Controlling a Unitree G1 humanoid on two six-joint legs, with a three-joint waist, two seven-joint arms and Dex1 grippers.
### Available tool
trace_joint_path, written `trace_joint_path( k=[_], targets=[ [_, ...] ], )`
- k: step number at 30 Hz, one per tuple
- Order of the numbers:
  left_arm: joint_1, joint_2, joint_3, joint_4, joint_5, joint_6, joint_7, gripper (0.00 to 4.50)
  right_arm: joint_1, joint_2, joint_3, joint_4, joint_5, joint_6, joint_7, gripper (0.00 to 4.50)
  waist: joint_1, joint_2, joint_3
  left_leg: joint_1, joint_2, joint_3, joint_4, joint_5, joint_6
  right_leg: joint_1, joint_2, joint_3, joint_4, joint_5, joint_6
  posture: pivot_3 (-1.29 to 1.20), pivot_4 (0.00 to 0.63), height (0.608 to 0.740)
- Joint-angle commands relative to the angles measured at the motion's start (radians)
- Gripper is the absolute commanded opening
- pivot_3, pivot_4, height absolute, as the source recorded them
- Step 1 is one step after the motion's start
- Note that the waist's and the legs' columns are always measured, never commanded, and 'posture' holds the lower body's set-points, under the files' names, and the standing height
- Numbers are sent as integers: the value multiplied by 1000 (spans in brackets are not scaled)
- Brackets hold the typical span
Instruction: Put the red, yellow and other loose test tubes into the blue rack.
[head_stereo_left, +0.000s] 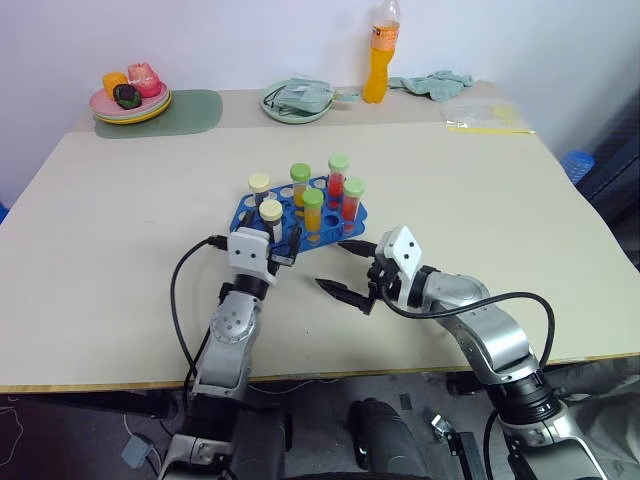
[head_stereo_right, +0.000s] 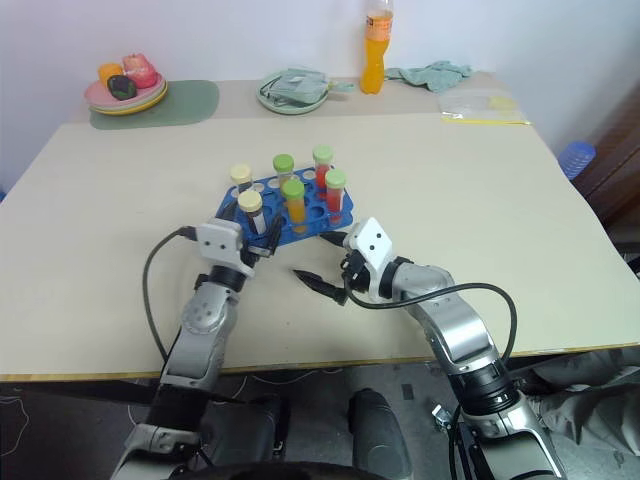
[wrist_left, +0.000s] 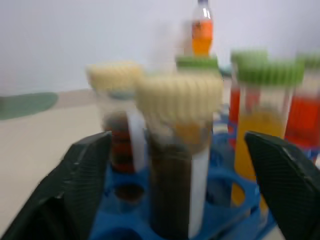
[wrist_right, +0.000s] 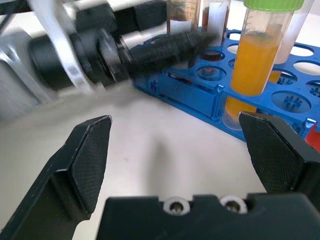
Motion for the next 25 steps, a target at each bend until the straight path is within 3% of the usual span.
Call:
trace_joint_path(
  k=[1, 7, 11, 16, 25],
  targets=[
    [86, 92, 74, -216, -127, 99, -89, 4432, -8, -64, -64, -69, 35, 13, 48, 4500, -2, 0, 0, 0, 0, 0, 0, 0, 0, 0, 0, 0, 0, 0, 0, 0, 150, 740],
    [333, 383, 310, -400, -361, 333, -297, 4432, 16, -235, -242, 32, 56, 11, 97, 4500, -2, 2, 1, 0, 1, 1, 0, -1, 1, 0, 0, 0, -1, 0, -1, 0, 150, 740],
    [417, 471, 419, -379, -440, 400, -363, 4432, 21, -309, -322, 153, 39, -40, 115, 4500, 2, 3, 2, 0, 1, 1, 0, -1, 2, 3, 0, -1, -8, -3, -4, 0, 150, 740],
    [437, 519, 462, -321, -433, 408, -422, 4432, 22, -338, -348, 255, 22, -104, 144, 4500, -2, 4, 2, 1, 1, 1, 0, -2, 3, 6, 0, -1, -12, -2, -4, 0, 150, 740],
    [434, 482, 450, -305, -398, 404, -397, 4432, -5, -318, -326, 318, 9, -159, 151, 4500, -2, 5, 3, 1, 2, 2, -1, -2, 4, 6, 0, 0, -12, -2, -4, 0, 150, 740]
  ],
)
